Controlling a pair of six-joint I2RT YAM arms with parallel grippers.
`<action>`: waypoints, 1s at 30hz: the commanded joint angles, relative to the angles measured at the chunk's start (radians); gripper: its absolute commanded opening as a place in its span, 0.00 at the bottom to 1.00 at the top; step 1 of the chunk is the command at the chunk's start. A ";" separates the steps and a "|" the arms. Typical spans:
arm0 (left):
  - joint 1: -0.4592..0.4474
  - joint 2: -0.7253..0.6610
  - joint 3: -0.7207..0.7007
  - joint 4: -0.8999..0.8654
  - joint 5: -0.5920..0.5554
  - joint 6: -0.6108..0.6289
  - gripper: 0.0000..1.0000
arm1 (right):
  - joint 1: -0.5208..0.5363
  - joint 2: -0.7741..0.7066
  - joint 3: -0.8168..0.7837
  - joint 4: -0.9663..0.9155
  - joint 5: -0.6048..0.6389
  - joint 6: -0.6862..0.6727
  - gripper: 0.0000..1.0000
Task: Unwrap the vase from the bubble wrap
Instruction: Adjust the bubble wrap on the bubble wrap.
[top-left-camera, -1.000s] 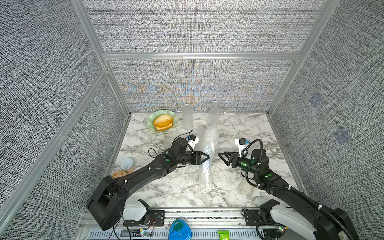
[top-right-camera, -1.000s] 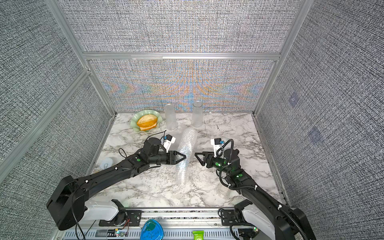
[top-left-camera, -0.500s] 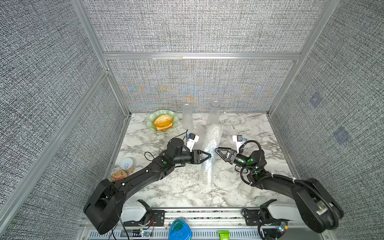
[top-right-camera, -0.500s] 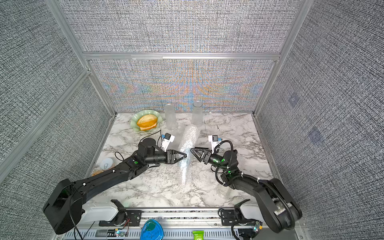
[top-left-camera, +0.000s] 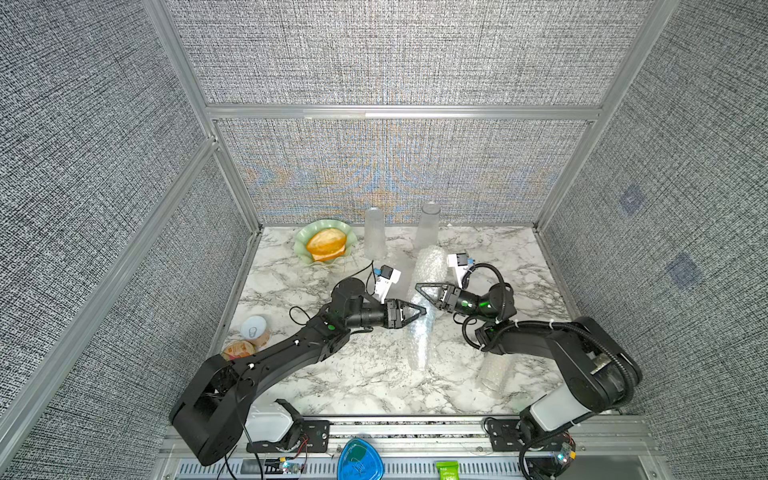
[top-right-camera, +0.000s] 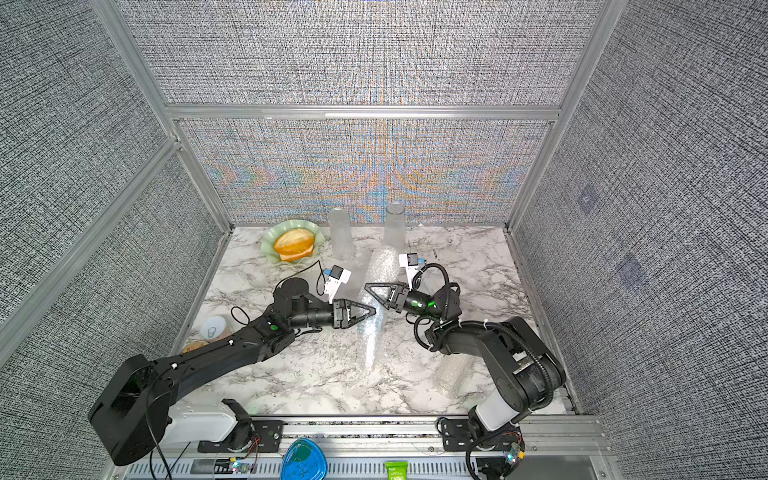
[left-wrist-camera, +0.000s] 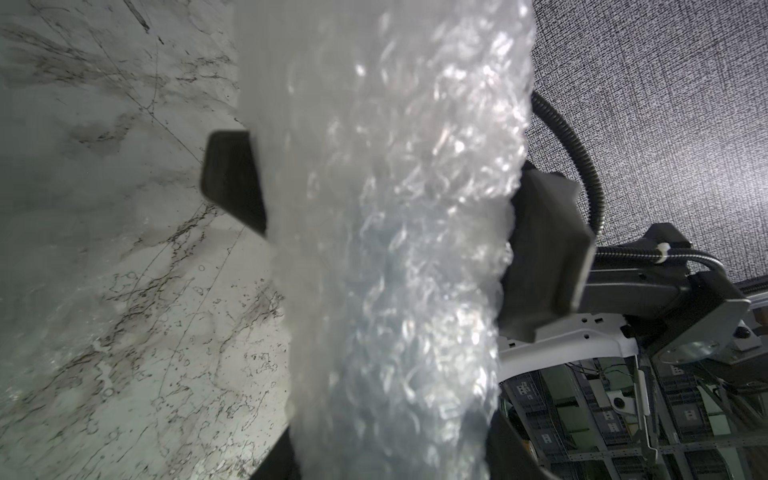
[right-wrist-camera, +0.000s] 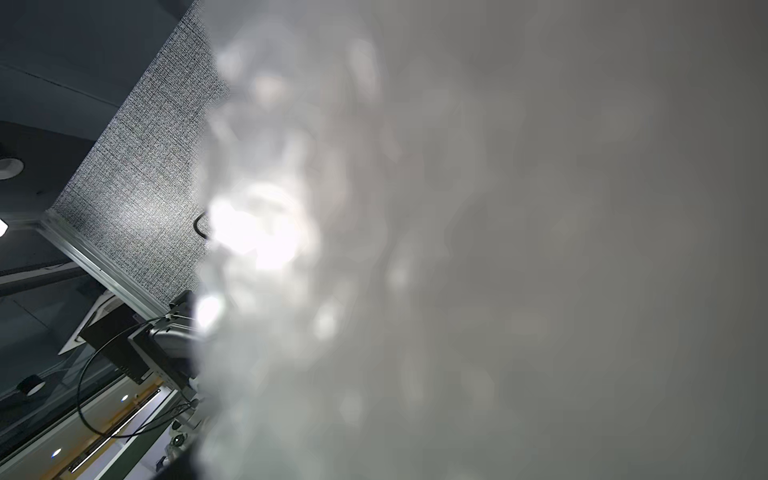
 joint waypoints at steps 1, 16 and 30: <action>0.001 0.012 -0.001 0.145 0.041 -0.021 0.25 | 0.002 0.014 0.023 0.062 -0.022 0.049 0.64; 0.044 -0.096 -0.053 -0.041 -0.126 0.034 0.76 | -0.006 -0.225 0.181 -1.153 0.227 -0.482 0.24; 0.096 -0.206 -0.081 -0.407 -0.393 0.163 0.78 | 0.128 0.071 0.554 -1.917 0.620 -0.508 0.26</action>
